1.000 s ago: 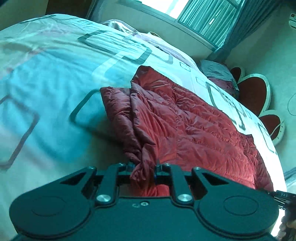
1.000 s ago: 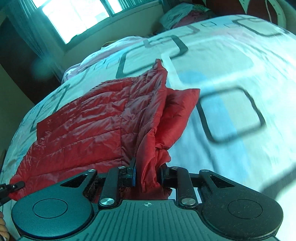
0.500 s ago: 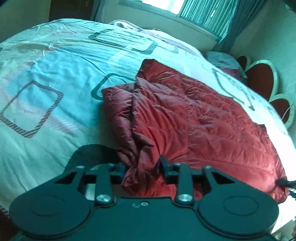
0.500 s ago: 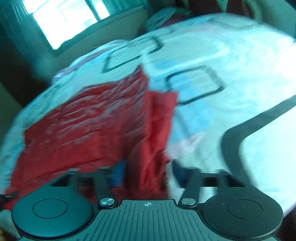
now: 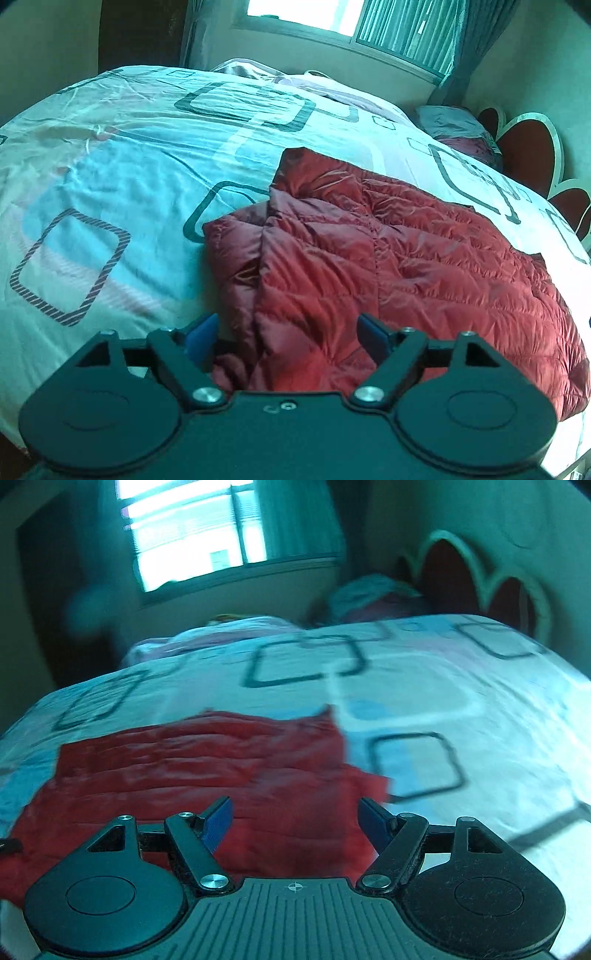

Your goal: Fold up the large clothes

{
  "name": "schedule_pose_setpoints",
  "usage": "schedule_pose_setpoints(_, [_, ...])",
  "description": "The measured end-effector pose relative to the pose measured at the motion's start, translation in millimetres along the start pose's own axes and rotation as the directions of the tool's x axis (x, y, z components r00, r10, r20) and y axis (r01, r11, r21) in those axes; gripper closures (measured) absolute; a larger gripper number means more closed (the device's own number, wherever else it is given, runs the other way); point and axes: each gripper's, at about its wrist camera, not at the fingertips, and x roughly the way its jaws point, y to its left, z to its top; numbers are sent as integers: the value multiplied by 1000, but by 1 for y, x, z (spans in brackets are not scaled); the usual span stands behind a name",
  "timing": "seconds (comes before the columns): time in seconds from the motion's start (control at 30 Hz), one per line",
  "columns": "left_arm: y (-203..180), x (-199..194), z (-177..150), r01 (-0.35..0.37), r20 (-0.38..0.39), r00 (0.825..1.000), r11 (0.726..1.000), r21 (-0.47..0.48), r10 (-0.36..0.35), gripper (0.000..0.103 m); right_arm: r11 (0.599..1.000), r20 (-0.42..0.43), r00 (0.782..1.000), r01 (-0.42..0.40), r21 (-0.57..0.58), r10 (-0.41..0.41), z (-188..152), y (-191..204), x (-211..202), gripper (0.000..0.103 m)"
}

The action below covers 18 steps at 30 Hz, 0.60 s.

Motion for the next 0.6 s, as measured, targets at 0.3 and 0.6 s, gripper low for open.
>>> schedule_pose_setpoints(0.3, [3, 24, 11, -9, -37, 999, 999, -34, 8, 20, 988, -41, 992, -125, -95, 122, 3, 70, 48, 60])
schedule_pose_setpoints(0.6, [22, 47, 10, 51, -91, 994, 988, -145, -65, 14, 965, -92, 986, -156, -213, 139, 3, 121, 100, 60])
